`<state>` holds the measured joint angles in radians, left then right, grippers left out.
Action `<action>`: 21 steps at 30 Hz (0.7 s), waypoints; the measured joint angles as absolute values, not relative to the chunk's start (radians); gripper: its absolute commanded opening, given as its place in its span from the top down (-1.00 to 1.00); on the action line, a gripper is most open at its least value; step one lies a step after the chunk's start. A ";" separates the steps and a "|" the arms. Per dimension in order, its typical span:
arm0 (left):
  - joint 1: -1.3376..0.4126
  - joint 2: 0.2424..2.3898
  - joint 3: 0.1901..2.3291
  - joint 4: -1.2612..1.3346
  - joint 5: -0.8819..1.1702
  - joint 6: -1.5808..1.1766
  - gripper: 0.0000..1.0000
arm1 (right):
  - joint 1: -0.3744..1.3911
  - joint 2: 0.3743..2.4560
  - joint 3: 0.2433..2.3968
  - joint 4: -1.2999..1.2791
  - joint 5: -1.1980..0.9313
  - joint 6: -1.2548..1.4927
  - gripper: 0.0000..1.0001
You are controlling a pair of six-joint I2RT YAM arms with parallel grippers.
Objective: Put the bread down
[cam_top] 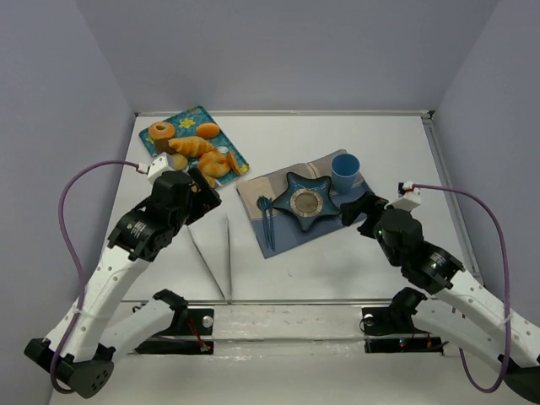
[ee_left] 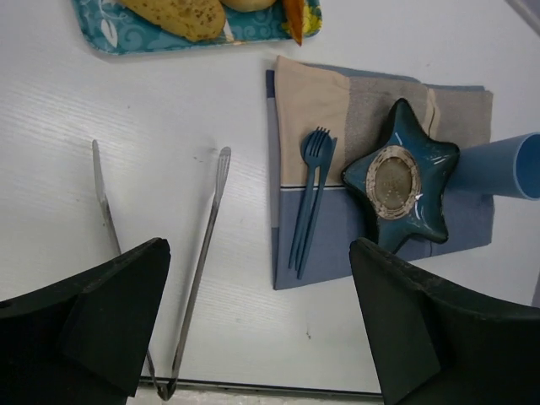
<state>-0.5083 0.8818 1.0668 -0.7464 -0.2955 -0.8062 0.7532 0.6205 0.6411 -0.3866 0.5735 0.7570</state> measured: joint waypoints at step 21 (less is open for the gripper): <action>-0.670 1.012 0.660 -0.840 -0.062 -0.923 -0.98 | 0.753 0.732 0.612 -0.416 0.532 0.632 -0.99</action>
